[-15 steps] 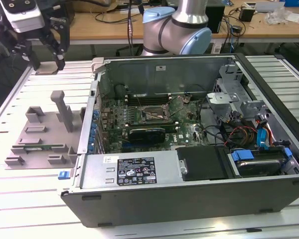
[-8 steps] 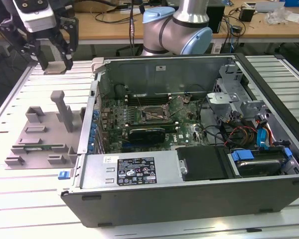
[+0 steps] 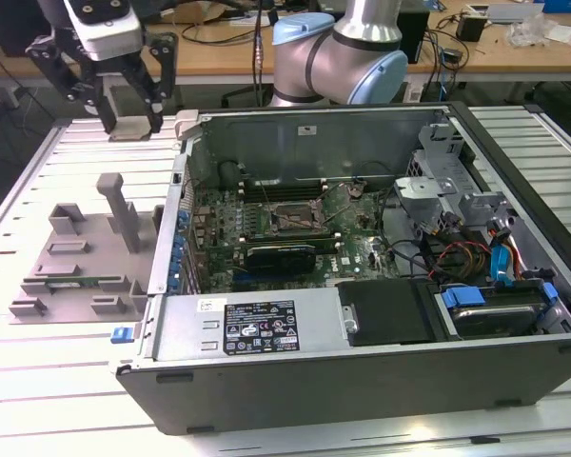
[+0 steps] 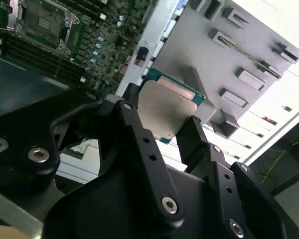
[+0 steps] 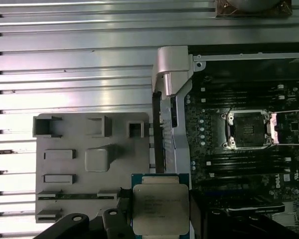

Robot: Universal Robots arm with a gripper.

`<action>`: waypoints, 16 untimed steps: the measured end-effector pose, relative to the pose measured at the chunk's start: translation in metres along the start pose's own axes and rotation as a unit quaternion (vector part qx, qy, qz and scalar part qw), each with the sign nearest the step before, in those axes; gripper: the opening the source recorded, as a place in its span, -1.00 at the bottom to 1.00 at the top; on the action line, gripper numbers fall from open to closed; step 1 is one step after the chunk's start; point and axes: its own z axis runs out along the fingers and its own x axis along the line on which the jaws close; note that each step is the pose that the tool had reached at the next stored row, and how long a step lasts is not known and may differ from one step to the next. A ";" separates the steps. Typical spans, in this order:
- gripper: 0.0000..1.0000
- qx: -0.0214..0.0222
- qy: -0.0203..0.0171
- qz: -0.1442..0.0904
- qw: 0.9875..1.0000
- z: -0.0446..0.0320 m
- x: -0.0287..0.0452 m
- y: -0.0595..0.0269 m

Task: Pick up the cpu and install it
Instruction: 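Pick up the cpu and move it towards the insertion slot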

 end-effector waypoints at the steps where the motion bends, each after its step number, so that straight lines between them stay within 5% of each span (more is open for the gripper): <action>1: 0.09 0.000 0.000 0.000 1.000 0.0001 -0.0090 0.0004; 5: 0.09 0.000 0.000 0.000 1.000 0.0005 -0.0242 0.0011; 7: 0.09 0.000 0.000 0.000 1.000 0.0008 -0.0391 0.0017; 16: 0.09 0.000 0.000 0.000 1.000 0.0014 -0.0702 0.0030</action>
